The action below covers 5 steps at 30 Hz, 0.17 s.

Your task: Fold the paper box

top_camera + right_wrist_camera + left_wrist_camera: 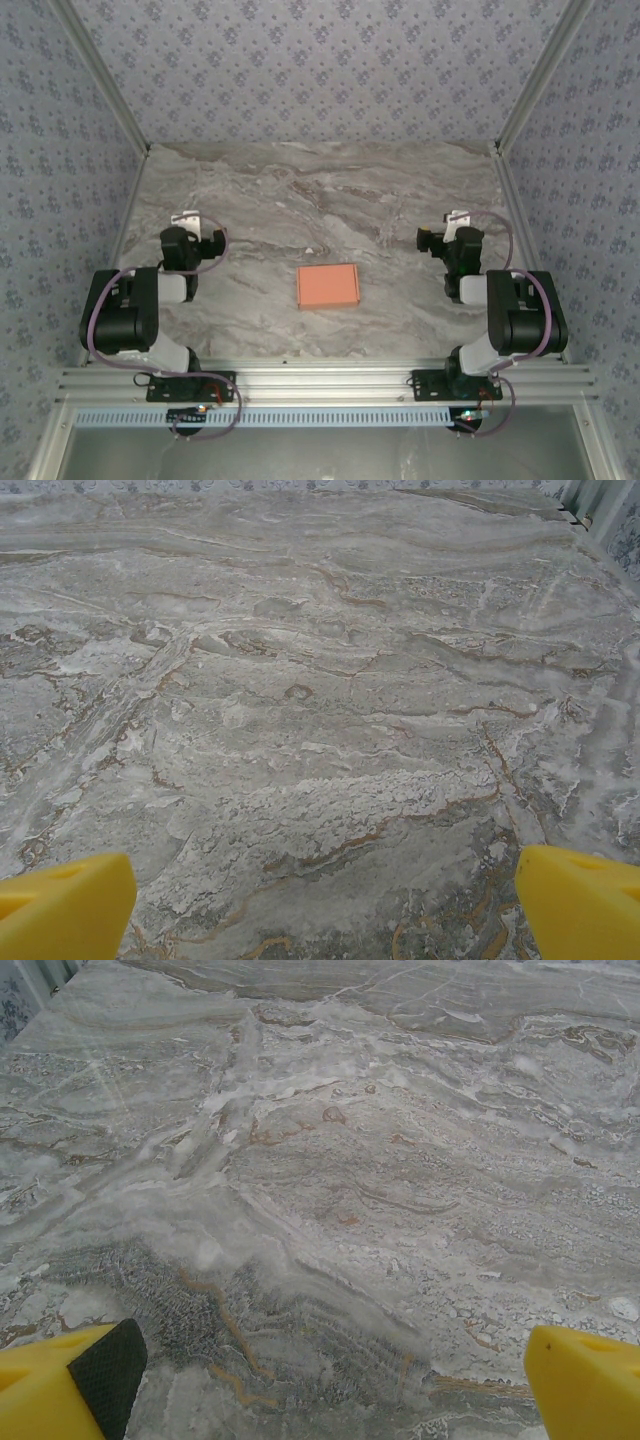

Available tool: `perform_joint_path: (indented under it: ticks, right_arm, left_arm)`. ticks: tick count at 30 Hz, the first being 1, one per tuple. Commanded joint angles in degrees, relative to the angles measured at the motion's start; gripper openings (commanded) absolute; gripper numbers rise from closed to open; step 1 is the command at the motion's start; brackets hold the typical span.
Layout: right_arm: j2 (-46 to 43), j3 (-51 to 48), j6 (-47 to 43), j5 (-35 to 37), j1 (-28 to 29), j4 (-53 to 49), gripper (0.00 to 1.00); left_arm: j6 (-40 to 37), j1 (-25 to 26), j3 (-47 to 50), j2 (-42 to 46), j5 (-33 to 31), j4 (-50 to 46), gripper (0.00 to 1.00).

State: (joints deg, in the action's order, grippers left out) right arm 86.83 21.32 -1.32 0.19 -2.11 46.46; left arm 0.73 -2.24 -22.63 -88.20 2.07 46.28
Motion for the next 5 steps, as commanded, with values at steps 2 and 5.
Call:
perform_joint_path:
  ticks: [2, 5]
  right_arm:
    - [0.39, 1.09, -0.17, 0.61, 0.29, -0.49, 1.00]
    - [0.42, 1.07, -0.23, 0.80, 0.38, -0.31, 1.00]
  left_arm:
    - [0.53, 0.00, -1.23, 0.27, -0.13, 0.03, 0.99]
    - [0.54, -0.03, -1.19, 0.27, -0.13, 0.09, 0.99]
